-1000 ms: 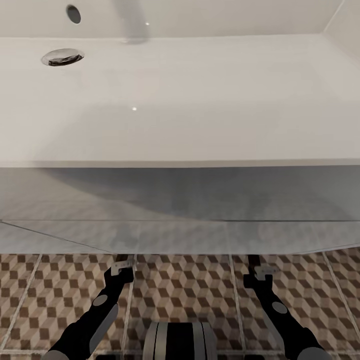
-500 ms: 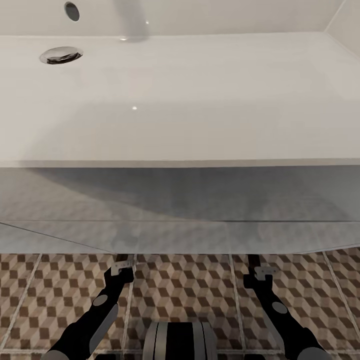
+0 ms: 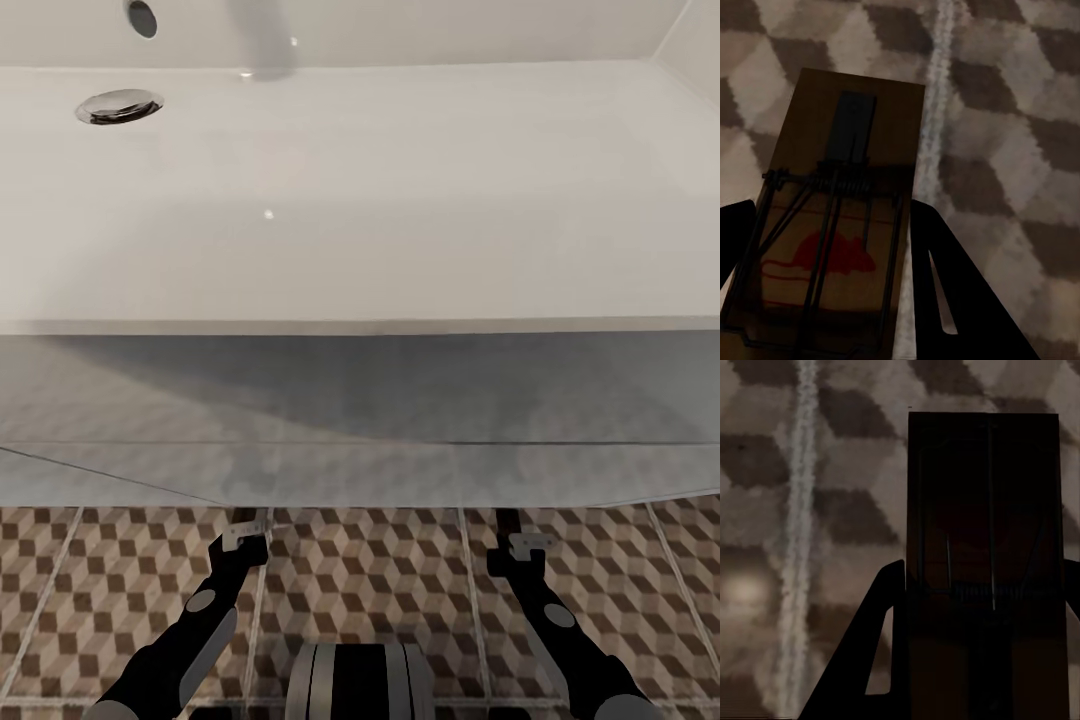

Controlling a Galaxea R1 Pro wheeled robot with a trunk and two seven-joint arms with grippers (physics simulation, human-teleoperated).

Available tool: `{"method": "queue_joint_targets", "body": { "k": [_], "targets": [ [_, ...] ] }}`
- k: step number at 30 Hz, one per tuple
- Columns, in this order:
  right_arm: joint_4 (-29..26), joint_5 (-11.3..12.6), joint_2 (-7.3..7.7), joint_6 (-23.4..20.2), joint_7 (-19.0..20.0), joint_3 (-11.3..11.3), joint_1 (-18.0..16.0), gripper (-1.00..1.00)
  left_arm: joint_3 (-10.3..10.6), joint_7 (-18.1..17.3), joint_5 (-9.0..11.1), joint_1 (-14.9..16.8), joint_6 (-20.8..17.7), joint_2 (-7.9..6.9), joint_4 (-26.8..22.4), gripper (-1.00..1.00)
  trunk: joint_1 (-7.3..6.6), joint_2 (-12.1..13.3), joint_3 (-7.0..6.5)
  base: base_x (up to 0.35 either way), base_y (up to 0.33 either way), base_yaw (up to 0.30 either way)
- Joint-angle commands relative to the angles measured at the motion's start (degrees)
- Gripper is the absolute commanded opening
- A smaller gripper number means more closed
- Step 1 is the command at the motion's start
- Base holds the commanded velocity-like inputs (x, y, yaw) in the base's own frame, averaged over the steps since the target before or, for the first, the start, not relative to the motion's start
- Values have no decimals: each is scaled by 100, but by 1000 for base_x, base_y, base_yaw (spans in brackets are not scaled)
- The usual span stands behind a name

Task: Take the four mousetraps from the cabinet in the bathroom and place them on the bathroom floor. Make sure all four end up on the same floor surface, and ensure that at least two of them are either under or directly next to the same bathroom sink.

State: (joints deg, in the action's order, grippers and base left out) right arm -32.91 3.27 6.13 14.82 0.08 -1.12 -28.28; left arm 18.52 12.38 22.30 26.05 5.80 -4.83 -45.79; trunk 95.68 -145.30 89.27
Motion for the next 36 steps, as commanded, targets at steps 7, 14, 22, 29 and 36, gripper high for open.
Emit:
{"method": "queue_joint_targets", "body": {
  "k": [7, 14, 22, 29, 36],
  "targets": [
    [4, 42, 2, 21, 14, -11, -2, -100, 46, 63, 38, 5, 27, -10, -1, -100, 9, -7, 92, 0, 0, 0],
    [6, 42, 2, 21, 13, -11, -2, -100, 49, 63, 38, 5, 27, -10, -1, -100, 9, -7, 92, 0, 0, 0],
    [4, 42, 2, 21, 10, -11, -2, -100, 55, 63, 38, 3, 27, -10, -1, -100, 9, -7, 92, 0, 0, 0],
    [4, 50, 2, 28, 9, 8, -2, -100, 55, 63, 38, 5, 27, -10, -1, -100, 9, -7, 92, 0, 0, 0],
    [4, 37, 2, 30, 9, -7, -2, -100, 55, 63, 38, 5, 27, -10, -1, -100, 9, -7, 92, 0, 0, 0]
  ]
}}
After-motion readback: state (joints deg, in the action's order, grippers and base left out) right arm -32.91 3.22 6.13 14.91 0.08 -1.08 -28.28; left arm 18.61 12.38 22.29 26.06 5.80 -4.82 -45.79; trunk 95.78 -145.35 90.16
